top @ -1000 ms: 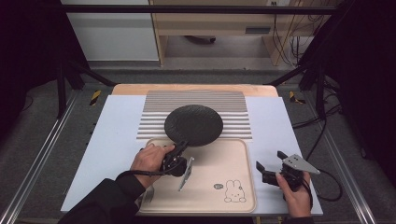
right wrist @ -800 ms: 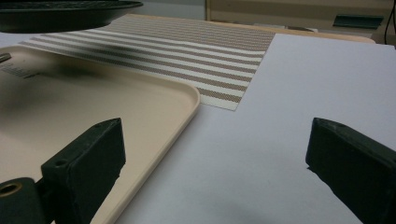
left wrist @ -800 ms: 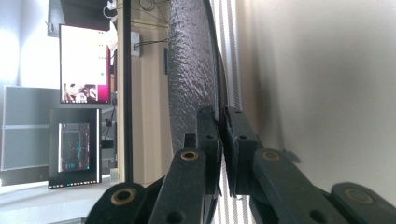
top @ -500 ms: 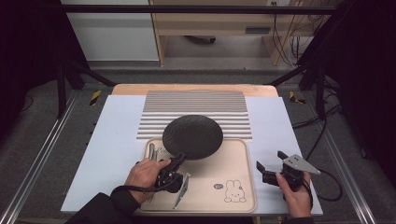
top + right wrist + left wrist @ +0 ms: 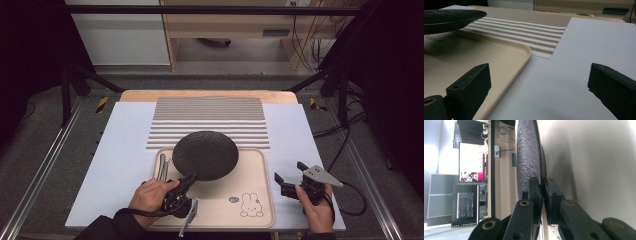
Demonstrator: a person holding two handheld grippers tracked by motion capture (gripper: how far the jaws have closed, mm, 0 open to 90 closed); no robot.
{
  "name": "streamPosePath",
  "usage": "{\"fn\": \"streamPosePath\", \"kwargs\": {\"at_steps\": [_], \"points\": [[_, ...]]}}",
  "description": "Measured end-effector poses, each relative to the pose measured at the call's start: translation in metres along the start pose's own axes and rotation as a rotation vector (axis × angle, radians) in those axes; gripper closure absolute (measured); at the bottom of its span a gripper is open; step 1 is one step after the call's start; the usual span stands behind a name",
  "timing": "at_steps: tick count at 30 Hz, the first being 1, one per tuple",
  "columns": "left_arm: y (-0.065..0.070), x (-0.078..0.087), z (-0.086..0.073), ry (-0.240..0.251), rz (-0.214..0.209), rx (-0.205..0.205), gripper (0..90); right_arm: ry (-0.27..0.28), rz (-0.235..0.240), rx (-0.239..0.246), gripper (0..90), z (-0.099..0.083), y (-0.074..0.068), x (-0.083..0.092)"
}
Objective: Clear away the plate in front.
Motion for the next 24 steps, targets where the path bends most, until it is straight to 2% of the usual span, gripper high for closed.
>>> {"fn": "streamPosePath", "kwargs": {"at_steps": [9,24], "points": [[0.006,0.007,0.002,0.006,0.004,-0.012,84.9,0.001,0.001,0.001,5.1,0.000,0.000,0.000],[0.023,0.016,0.013,0.034,-0.016,-0.034,84.9,0.000,0.000,0.003,5.0,0.000,0.000,0.000]]}}
Point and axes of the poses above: each handheld gripper's, and its own axes: x roughly backward along the jaws, z roughly out of its top, y roughly to its right, the point moved 6 cm from there along -x, roughly forward along the jaws, and after that the axes turned 13 degrees about -y, right-handed, at the moved point
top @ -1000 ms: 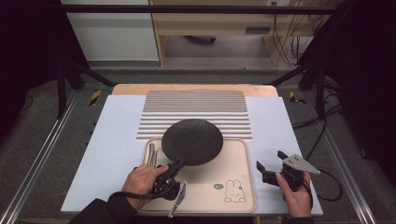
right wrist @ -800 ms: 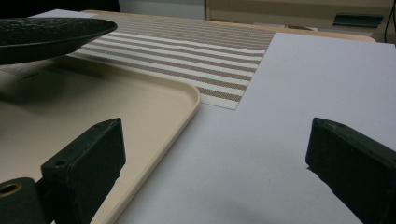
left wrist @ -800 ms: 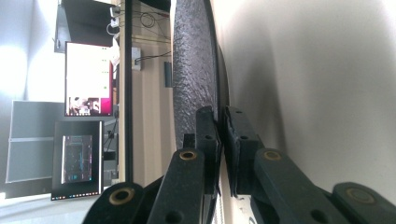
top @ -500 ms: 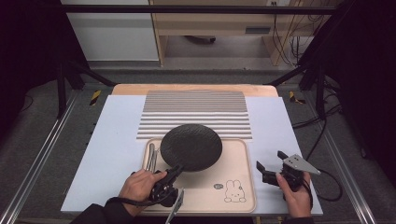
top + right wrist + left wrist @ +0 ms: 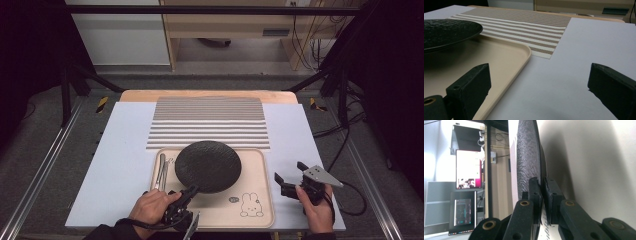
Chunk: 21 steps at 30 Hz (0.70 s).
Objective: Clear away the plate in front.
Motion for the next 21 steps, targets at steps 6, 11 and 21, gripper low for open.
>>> {"fn": "streamPosePath", "kwargs": {"at_steps": [6,11,21], "points": [[0.004,0.006,0.004,0.016,-0.007,-0.007,84.9,0.003,0.000,0.000,5.0,0.000,0.000,0.001],[0.007,0.012,0.008,0.032,-0.010,-0.022,84.8,0.003,-0.002,0.000,5.0,0.000,0.000,0.001],[0.015,0.017,0.005,0.032,-0.020,-0.020,84.6,-0.003,-0.002,-0.003,5.0,0.000,0.000,0.000]]}}
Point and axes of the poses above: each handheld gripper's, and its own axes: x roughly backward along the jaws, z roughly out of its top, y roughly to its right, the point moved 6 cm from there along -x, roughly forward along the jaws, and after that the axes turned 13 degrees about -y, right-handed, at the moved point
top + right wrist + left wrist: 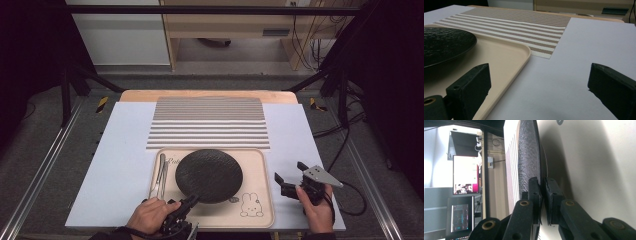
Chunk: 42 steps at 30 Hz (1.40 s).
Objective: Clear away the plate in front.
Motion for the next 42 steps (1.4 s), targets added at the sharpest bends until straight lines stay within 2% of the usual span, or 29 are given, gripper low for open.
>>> {"fn": "streamPosePath", "kwargs": {"at_steps": [2,7,11,16,19,21,25,36,42], "points": [[0.002,0.001,0.000,0.001,-0.005,0.003,84.5,0.001,-0.002,0.004,4.9,0.000,0.000,0.000],[0.007,0.003,0.002,0.000,-0.002,-0.022,84.5,0.000,-0.004,0.004,5.0,0.000,0.000,0.000],[0.008,0.002,0.001,0.002,-0.010,-0.009,84.8,0.000,-0.004,0.005,5.0,0.000,0.000,0.000],[0.015,0.000,0.001,-0.004,-0.065,-0.037,86.9,-0.001,-0.004,0.006,5.0,0.000,0.000,0.000],[0.016,0.000,0.000,-0.010,-0.068,-0.049,87.6,-0.003,-0.003,0.011,5.0,0.000,-0.001,-0.001],[0.016,0.000,-0.001,-0.008,-0.072,-0.040,87.6,-0.004,-0.001,0.009,5.0,0.000,-0.001,0.000],[0.016,0.000,-0.003,-0.015,-0.073,-0.046,87.6,-0.004,-0.001,0.009,5.0,0.000,-0.001,0.000],[0.017,0.000,-0.007,-0.016,-0.096,-0.018,86.7,-0.009,0.001,0.012,5.1,-0.001,-0.002,-0.001],[0.018,0.000,-0.010,-0.021,-0.100,-0.011,86.1,-0.033,-0.003,0.015,5.5,-0.003,-0.002,-0.004]]}}
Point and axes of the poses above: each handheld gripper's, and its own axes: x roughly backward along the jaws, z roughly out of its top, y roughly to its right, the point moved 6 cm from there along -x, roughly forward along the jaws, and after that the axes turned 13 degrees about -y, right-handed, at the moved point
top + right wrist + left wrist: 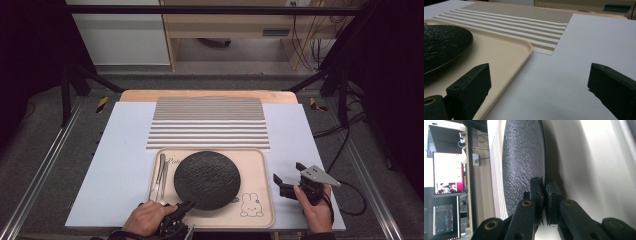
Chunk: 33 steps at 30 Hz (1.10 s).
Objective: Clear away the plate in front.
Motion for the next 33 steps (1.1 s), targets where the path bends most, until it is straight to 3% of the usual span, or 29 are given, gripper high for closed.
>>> {"fn": "streamPosePath", "kwargs": {"at_steps": [12,33], "points": [[0.000,0.002,-0.003,-0.007,0.000,0.012,86.0,0.005,0.006,-0.001,5.2,0.001,-0.001,0.001],[0.012,-0.001,-0.011,-0.028,-0.042,0.026,82.7,0.003,0.006,-0.002,5.1,0.000,-0.001,0.001]]}}
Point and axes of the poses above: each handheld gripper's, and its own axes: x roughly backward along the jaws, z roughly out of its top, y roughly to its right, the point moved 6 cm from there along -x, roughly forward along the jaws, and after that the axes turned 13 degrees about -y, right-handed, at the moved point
